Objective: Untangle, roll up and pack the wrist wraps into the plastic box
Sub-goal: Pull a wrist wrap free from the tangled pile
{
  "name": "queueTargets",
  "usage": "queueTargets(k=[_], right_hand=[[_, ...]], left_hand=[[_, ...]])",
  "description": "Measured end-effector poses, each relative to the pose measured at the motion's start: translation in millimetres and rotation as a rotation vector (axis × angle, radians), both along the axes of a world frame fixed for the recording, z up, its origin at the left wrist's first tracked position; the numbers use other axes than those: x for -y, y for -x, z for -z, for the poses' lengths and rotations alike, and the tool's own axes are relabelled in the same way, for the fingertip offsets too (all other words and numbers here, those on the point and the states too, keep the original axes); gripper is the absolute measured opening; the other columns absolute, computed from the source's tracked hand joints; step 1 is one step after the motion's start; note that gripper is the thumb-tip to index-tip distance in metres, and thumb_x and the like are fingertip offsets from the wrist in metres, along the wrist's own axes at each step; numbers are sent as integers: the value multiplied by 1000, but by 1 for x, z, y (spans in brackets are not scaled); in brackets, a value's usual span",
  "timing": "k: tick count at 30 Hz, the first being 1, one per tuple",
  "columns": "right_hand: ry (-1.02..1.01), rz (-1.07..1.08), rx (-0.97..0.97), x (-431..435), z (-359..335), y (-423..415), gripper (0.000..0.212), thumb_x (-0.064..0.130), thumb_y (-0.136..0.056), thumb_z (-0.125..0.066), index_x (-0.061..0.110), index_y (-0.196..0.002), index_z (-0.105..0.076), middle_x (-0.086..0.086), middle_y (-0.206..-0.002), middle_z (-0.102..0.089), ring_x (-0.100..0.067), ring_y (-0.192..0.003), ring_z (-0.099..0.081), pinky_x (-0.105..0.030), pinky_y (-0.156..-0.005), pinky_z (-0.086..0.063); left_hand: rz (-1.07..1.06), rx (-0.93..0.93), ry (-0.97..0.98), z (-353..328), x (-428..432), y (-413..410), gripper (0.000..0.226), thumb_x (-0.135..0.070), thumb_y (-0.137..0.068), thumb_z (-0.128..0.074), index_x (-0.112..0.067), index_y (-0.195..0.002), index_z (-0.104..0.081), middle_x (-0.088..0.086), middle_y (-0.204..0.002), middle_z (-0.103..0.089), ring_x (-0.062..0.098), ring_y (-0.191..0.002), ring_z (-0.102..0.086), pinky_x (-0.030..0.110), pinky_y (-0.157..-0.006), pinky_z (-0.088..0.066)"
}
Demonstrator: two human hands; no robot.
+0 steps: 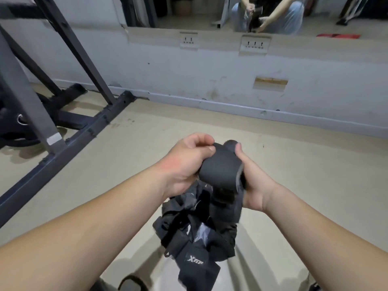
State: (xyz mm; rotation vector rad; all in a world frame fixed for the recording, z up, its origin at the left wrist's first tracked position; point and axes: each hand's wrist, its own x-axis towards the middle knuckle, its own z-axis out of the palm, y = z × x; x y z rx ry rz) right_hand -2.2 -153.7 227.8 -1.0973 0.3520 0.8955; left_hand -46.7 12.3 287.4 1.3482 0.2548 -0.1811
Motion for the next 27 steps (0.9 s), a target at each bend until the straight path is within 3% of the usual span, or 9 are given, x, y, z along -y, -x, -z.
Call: queueTargets(k=[3,6,10,13,16,19,22,24,27], right_hand=[[-43,29,14,4,-7,0,54,59,-95,-67,7,-102,-76,-16,-97,-77,-31,-84,-77,-42,-76,-65],[-73,68,73,13,-8,-2,25,28,-93,-71,5,-100,-74,-15,-94,-78,-28,-82,-78,-42,-81,-66],[-145,35,85,9,-4,5,46,36,-82,-78,2,-114,-75,-20,-116,-76,-32,-99,-76,-48,-94,-62],[-3,-50,216,4,1,4,44,13,-84,-81,-2,-125,-70,-25,-122,-73,-34,-97,-74,-42,-86,-64],[-40,-75,279,11,0,2,34,3,-74,-71,9,-106,-80,-22,-112,-75,-32,-91,-75,-43,-85,-63],[-156,-92,258,20,3,1,40,3,-73,-60,11,-105,-82,-18,-110,-77,-28,-93,-77,-41,-87,-63],[-144,-132,245,20,11,3,35,4,-72,-61,4,-99,-83,-21,-108,-77,-30,-91,-77,-42,-88,-62],[-99,-122,250,17,17,5,35,6,-72,-64,4,-101,-83,-23,-110,-76,-32,-91,-76,-44,-91,-61],[-71,-88,241,15,23,6,41,7,-75,-67,1,-114,-79,-24,-118,-74,-33,-95,-75,-45,-93,-60]], left_hand=[[456,-56,48,5,15,32,30,8,-98,-59,-17,-83,-56,4,-71,-56,13,-54,-51,23,-55,-37],[775,-196,-86,27,14,48,27,12,-96,-58,-13,-85,-63,13,-94,-73,18,-77,-73,35,-85,-59],[472,-257,-249,45,12,37,15,1,-88,-65,-6,-90,-78,17,-112,-79,21,-106,-74,42,-101,-59],[509,-269,-400,51,11,31,20,-6,-80,-65,-12,-84,-83,11,-106,-80,14,-96,-71,29,-80,-59],[441,-351,-623,62,-13,19,27,4,-86,-55,-9,-79,-77,14,-88,-72,20,-76,-64,33,-73,-55],[160,-459,-254,62,-37,7,20,-18,-94,-53,-7,-95,-69,19,-95,-60,28,-81,-57,38,-73,-51],[-2,-403,295,56,-40,-9,65,-55,-108,-31,-3,-113,-71,24,-113,-69,36,-104,-63,45,-92,-54],[5,-329,329,46,-35,-11,67,-58,-109,-33,-3,-116,-72,23,-118,-71,36,-107,-65,48,-100,-53],[18,-240,237,31,-25,-7,27,-27,-107,-52,-8,-114,-69,17,-113,-69,28,-96,-69,46,-105,-55]])
